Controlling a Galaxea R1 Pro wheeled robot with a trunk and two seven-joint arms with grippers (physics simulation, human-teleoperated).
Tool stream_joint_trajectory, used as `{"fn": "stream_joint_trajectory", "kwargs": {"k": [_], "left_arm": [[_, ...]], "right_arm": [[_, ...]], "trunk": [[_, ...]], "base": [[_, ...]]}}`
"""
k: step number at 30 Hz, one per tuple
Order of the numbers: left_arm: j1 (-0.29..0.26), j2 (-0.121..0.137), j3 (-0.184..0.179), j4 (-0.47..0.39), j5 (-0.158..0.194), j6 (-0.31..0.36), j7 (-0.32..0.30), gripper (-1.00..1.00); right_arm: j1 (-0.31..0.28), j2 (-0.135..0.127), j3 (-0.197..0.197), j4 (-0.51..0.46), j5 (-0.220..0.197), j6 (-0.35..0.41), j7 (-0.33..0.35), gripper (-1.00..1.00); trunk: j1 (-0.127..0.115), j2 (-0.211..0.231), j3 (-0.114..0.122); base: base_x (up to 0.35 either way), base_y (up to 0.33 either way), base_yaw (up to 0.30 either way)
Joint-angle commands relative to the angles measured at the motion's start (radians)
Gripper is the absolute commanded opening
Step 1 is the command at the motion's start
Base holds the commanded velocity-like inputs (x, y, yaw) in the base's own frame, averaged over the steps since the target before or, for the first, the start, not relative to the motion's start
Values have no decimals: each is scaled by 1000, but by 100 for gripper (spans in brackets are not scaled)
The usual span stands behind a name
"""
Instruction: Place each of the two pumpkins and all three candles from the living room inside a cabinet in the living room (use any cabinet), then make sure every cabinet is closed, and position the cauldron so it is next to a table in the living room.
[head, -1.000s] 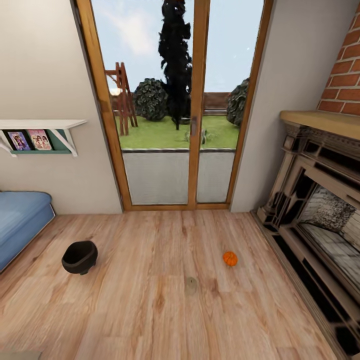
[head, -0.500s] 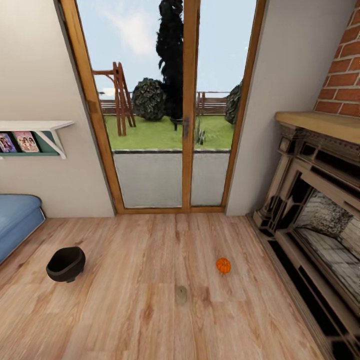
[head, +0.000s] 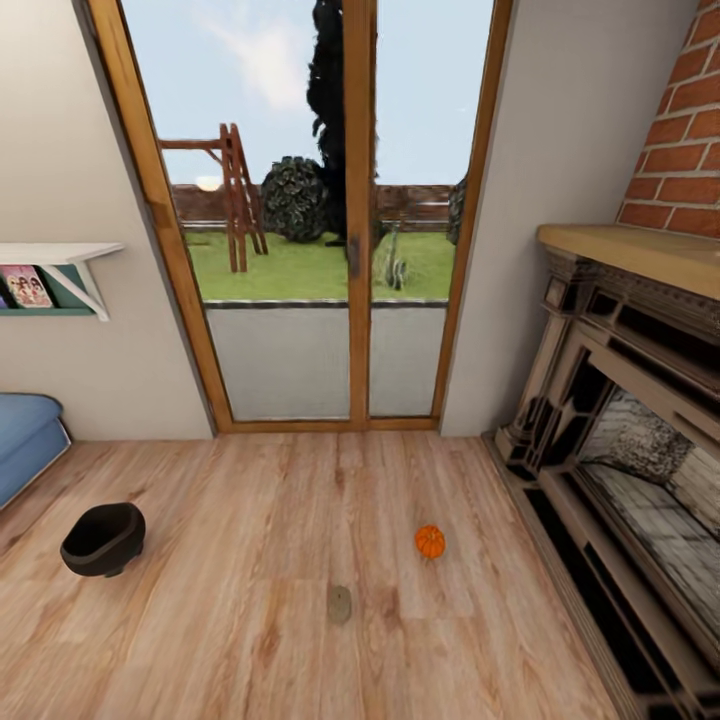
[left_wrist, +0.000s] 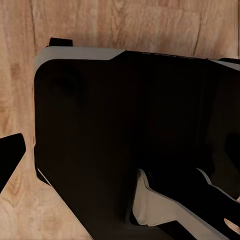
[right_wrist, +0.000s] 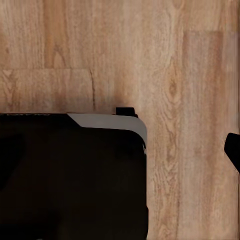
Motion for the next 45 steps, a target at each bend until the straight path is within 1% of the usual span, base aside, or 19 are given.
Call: {"fn": "stream_joint_trajectory", "kwargs": {"k": [1,9,17,30,45], "left_arm": [[0,0,-2,-1,10,5,-3,100],[0,2,-2,-1,10,5,-3,100],[0,2,-2,-2,10,5,-4,100],[0,2,-2,-2,9,5,-4,100],[0,2,-4,-2,9,5,-4,100]], "right_arm": [[-1,0,9,2,-9,-4,-2,100],[-1,2,9,2,-9,-4,-2,100],[-1,2,9,2,-9,-4,-2,100],[-1,2,9,2,-9,-4,-2,100],[-1,2,9,2,-9,-4,-2,100]], "trunk": [[1,-2,-2],[1,-2,-2],[1,-2,-2],[1,-2,-2],[1,-2,-2]], "base": [[55,-235,0],[43,-139,0],[51,-23,0],[208,-1,0],[20,0,0]]}}
